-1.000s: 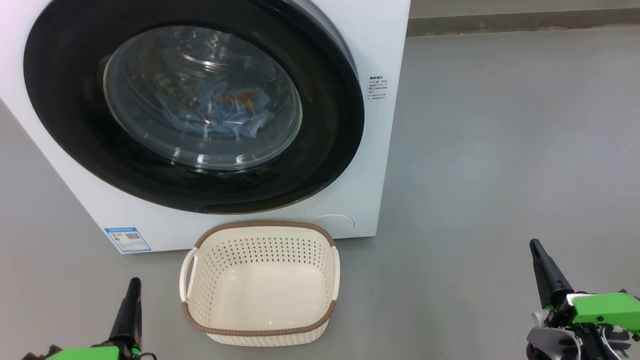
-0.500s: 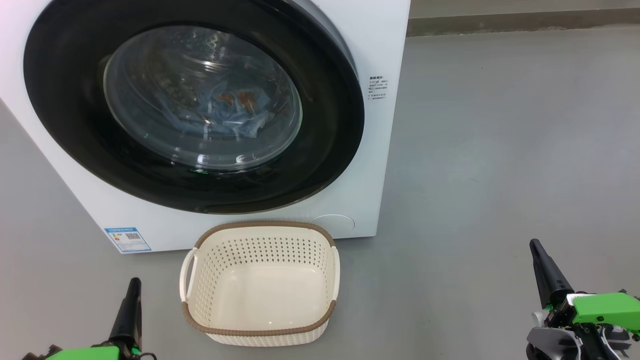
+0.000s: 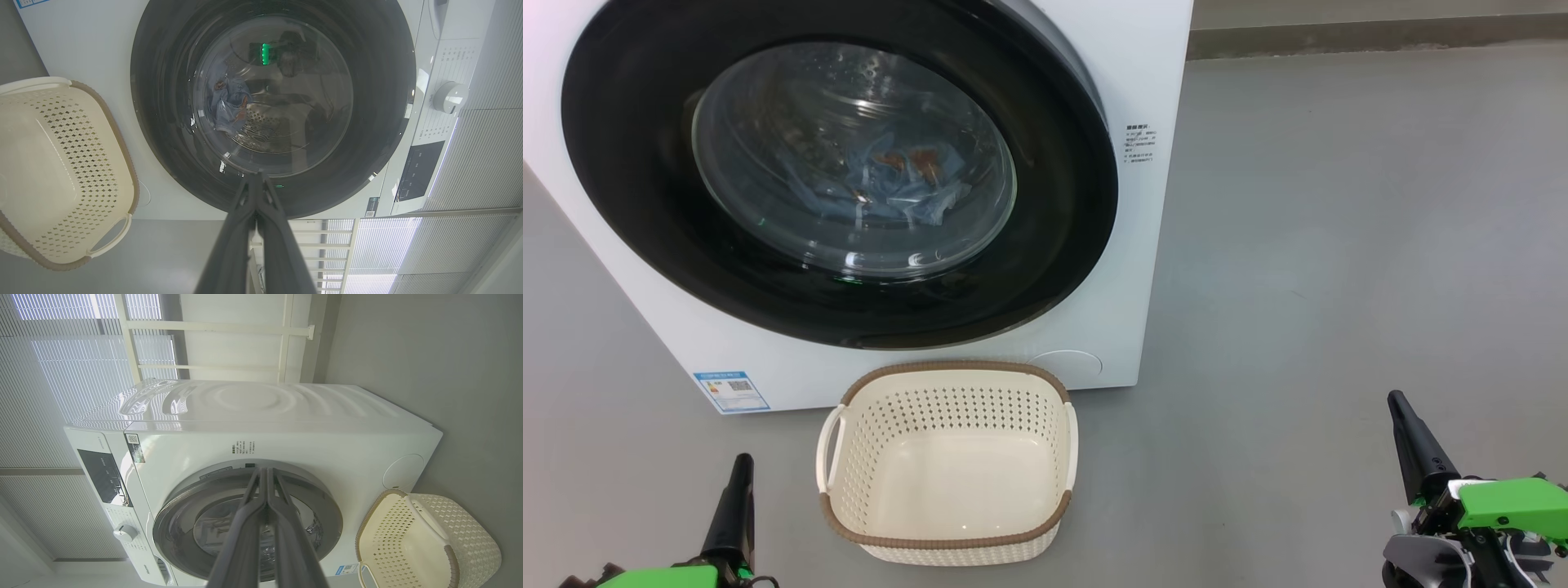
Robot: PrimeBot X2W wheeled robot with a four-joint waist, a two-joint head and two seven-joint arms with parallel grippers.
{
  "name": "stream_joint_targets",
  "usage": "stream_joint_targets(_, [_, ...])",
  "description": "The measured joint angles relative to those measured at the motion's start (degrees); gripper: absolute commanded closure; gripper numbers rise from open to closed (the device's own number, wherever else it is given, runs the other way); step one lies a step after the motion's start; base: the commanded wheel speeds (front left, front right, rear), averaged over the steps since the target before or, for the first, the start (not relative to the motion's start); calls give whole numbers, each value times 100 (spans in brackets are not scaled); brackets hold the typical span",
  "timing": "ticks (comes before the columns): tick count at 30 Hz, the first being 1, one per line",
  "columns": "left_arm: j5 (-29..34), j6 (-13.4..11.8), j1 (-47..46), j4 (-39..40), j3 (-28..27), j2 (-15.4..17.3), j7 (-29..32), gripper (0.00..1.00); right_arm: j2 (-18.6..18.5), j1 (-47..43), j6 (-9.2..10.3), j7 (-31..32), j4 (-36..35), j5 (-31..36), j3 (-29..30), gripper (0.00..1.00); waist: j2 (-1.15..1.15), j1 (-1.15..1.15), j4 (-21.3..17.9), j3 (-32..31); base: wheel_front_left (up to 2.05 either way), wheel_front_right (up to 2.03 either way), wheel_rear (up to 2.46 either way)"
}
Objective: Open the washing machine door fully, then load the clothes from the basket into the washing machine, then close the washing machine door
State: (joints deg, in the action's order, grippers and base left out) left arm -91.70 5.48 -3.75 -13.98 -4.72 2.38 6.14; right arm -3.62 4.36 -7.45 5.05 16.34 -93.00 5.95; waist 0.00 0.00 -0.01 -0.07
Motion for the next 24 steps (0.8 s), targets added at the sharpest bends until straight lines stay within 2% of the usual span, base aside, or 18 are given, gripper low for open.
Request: stream_joint_targets(24, [0, 0, 0, 0, 0, 0, 0, 100, -1, 0, 7, -7, 0, -19, -5, 100, 0, 0, 0, 0, 0, 0, 0])
